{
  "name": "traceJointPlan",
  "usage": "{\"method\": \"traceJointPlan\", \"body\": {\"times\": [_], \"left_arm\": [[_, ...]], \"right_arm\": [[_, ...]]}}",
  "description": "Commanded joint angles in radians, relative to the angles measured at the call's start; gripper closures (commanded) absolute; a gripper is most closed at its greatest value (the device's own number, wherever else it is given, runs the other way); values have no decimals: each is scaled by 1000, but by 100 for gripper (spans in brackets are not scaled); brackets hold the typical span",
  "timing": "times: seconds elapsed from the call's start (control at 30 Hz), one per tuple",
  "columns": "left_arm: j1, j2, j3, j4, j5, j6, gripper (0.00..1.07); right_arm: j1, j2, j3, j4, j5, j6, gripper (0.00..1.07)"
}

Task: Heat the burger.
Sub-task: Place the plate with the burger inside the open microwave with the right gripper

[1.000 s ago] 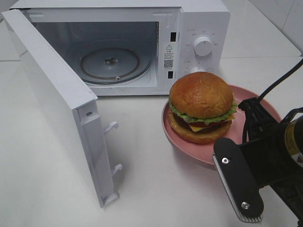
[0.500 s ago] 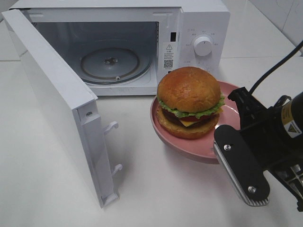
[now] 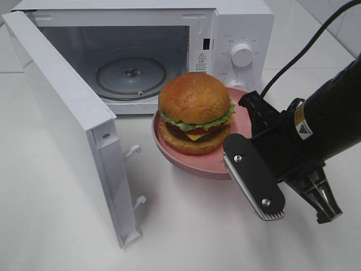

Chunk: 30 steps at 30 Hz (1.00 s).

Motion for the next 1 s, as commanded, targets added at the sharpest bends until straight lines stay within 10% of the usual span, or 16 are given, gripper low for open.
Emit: {"method": "traceJointPlan", "body": {"times": [0.03,1.0], "left_arm": [[-5,-17,-1,-9,-9,-1,7],[-5,-17,-1,-9,-9,-1,7]], "right_arm": [[-6,17,-33,-9,-63,-15,107],[-8,367,-402,21,-77,-56,107]]}}
